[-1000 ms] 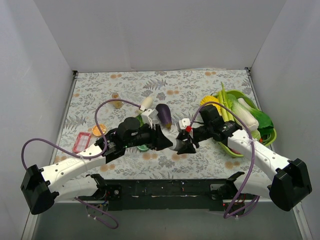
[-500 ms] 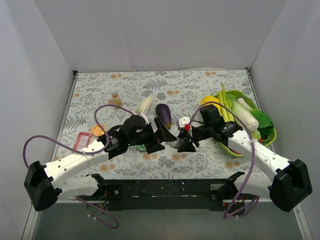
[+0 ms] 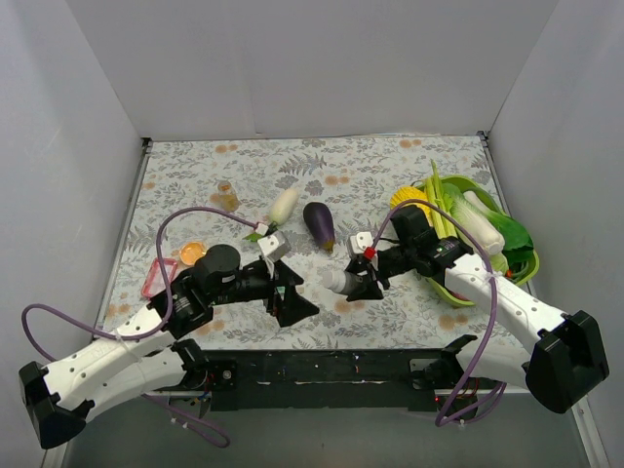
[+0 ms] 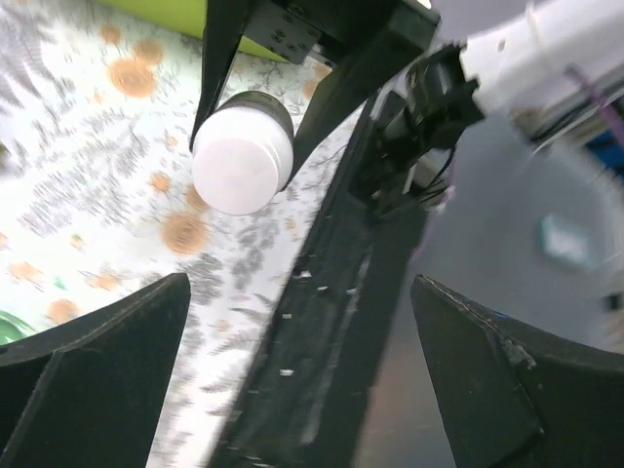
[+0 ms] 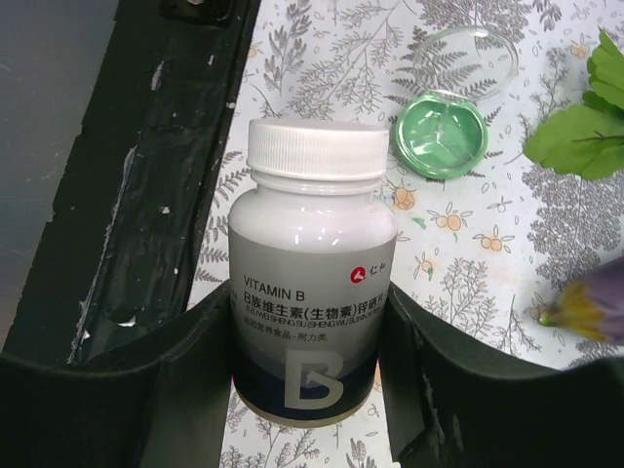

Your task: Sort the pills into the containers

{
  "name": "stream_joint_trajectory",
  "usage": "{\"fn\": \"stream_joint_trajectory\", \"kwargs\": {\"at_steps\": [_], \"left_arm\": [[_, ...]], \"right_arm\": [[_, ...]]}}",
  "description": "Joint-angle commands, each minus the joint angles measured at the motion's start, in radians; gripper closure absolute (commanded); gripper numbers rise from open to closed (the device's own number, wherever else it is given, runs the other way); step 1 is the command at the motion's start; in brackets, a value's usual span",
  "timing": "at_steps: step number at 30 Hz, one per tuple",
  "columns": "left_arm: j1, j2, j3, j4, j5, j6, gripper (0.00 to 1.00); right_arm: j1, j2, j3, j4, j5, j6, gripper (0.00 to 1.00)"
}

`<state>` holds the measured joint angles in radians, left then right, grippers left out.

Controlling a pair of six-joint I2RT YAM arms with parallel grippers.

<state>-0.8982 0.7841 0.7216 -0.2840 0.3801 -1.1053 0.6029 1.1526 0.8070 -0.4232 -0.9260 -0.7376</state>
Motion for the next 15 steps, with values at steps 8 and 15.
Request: {"fn": "stream_joint_trajectory", "kwargs": {"at_steps": [8,15], "left_arm": [[-0.002,0.144,-0.01,0.241,0.106,0.707,0.02],[-0.008,0.239,0.004,0.327,0.128,0.662,0.17]], "right_arm": [[-0.002,-0.01,0.006,-0.043,-0.108,-0.085,0.99],[-0.002,-0.011,0.001,-0.04,-0.103,-0.083,0.99]]}}
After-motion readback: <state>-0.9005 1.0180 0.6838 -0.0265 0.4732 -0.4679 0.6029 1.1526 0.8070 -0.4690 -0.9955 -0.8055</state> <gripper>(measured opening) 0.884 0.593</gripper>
